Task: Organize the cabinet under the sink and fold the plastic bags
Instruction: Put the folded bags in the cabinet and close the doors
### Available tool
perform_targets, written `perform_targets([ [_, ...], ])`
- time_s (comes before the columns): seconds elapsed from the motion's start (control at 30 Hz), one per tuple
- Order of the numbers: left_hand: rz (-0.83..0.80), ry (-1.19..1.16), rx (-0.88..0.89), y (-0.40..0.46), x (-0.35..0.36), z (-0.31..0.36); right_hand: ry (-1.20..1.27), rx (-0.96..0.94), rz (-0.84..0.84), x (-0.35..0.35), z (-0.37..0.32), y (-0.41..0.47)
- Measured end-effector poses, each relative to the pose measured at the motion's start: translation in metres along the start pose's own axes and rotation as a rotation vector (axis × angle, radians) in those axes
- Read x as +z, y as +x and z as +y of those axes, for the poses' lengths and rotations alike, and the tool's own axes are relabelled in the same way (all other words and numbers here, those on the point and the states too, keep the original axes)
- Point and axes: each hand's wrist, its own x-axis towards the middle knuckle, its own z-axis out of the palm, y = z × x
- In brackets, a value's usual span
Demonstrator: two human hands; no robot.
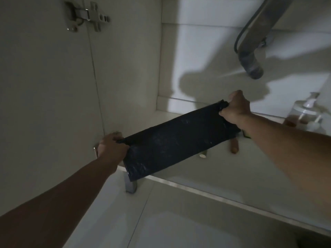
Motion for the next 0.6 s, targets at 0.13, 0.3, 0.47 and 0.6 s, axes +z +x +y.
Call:
perform_targets([
  [0.13, 0.007, 0.059, -0.032, 0.022, 0.025, -0.015, -0.048, -0.104, -0.009, 0.048, -0.011, 0.042],
  [0.3, 0.061, 0.149, 0.047, 0.028, 0.055, -0.030, -0.135, -0.287, -0.006, 0.096, -0.013, 0.079],
  [0.47, 0.142, 0.098, -0.112, 0.035, 0.067, -0.042, -0.143, -0.384, -0.075, 0.130, -0.016, 0.079],
  [0.6, 0.157, 0.073, -0.181, 0.036, 0.072, -0.051, -0.267, -0.370, -0.112, 0.151, 0.000, 0.037],
])
